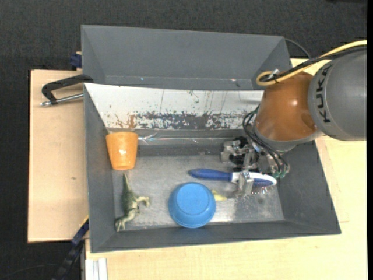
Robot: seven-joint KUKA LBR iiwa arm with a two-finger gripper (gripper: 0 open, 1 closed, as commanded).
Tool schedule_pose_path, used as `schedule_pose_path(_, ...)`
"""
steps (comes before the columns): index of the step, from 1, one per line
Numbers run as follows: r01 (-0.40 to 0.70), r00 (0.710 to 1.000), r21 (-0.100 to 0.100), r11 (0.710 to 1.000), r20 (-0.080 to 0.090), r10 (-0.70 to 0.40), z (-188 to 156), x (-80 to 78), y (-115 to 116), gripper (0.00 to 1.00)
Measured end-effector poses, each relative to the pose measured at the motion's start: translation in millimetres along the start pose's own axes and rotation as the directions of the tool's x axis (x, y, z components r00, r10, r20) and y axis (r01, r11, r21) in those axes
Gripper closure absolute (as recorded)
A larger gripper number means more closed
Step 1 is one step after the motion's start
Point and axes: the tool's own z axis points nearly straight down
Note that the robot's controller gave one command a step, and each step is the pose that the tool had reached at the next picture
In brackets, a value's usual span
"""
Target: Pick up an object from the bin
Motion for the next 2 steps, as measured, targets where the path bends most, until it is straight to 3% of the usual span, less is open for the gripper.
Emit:
schedule_pose_path(1,0.000,1.000,0.001,1.000,0.007,0.000,-4,-1.9,0,1.00)
schedule_pose_path(2,0.438,0.899,-0.018,0.899,0.010,-0.438,9,-14.6,-96,1.00)
